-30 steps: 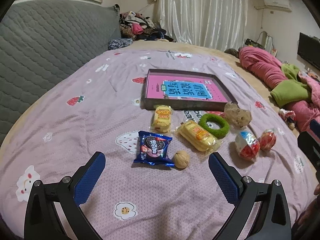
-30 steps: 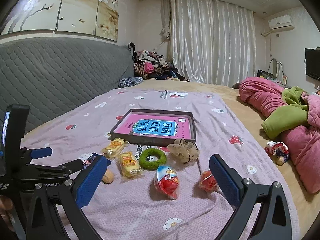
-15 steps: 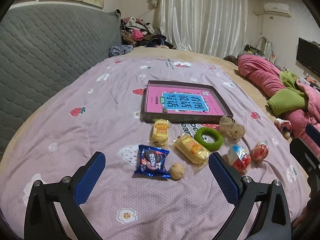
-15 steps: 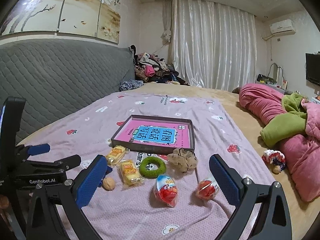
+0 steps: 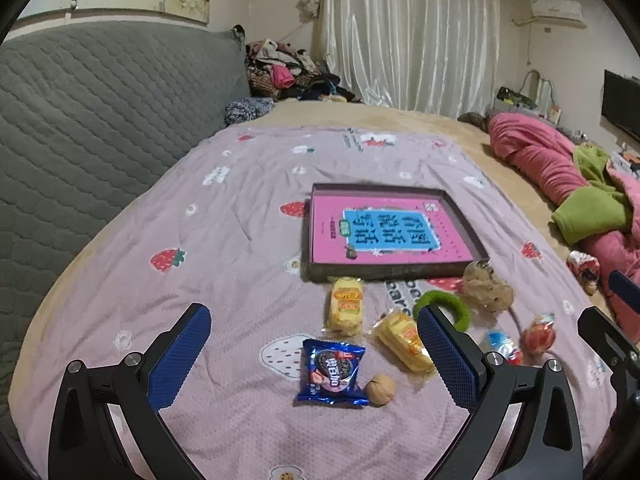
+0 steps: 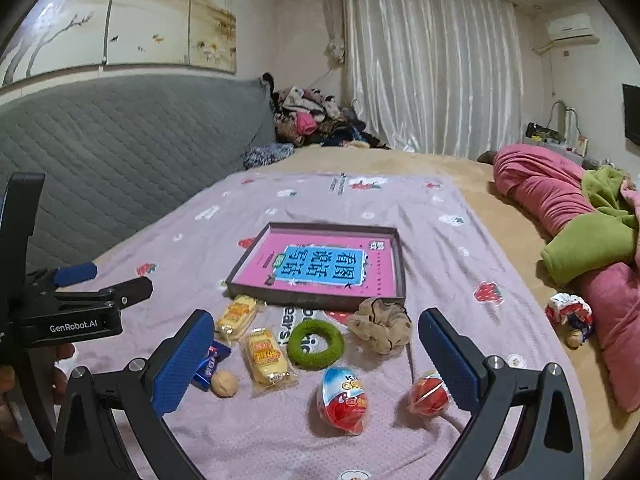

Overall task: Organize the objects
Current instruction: 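Move both tools toward the blue cookie packet and the Kinder egg, then grasp the blue cookie packet with the left tool while the right tool grasps the Kinder egg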

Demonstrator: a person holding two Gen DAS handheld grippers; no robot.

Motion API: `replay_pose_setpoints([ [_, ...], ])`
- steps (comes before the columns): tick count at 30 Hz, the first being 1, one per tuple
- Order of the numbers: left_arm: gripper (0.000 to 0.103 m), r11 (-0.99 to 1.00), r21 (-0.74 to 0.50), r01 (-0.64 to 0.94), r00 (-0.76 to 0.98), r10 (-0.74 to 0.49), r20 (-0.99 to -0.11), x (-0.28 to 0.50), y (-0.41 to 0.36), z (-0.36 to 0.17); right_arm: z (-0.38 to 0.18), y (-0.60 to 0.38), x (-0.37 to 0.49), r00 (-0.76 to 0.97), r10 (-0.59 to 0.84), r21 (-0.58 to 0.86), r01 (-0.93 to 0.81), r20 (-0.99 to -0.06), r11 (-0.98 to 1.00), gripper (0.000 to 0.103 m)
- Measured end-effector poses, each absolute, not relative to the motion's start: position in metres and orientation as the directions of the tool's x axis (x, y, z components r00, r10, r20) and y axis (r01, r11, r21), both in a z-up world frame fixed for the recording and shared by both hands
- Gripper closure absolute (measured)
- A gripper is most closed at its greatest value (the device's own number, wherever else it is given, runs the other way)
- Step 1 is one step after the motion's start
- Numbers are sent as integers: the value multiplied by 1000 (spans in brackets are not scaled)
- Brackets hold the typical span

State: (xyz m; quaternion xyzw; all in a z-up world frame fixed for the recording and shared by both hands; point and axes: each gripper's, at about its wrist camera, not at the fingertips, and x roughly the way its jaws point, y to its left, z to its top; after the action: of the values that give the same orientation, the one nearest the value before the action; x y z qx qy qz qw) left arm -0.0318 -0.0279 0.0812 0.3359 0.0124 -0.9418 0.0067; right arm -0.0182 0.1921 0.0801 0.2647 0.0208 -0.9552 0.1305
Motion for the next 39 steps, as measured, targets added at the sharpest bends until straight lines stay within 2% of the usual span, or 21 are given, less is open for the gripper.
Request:
replay_pose_setpoints([
  [14,0,-1000,9,-4,-659,-4,-752,-53,-11,5,23,183,-30,-753,-198,-42,287,-627,-957,0],
  [29,0,-1000,-14,-7,-583,15,-812,-75,-14,-27,-13,174,-52,-685,-148,-96,306,-714,-947,0],
  [39,0,-1000,21,-6,-534,-14,-846,-97,-10,-48,-23,171,-67,-677,-127,-120,306,-725,-945,0],
])
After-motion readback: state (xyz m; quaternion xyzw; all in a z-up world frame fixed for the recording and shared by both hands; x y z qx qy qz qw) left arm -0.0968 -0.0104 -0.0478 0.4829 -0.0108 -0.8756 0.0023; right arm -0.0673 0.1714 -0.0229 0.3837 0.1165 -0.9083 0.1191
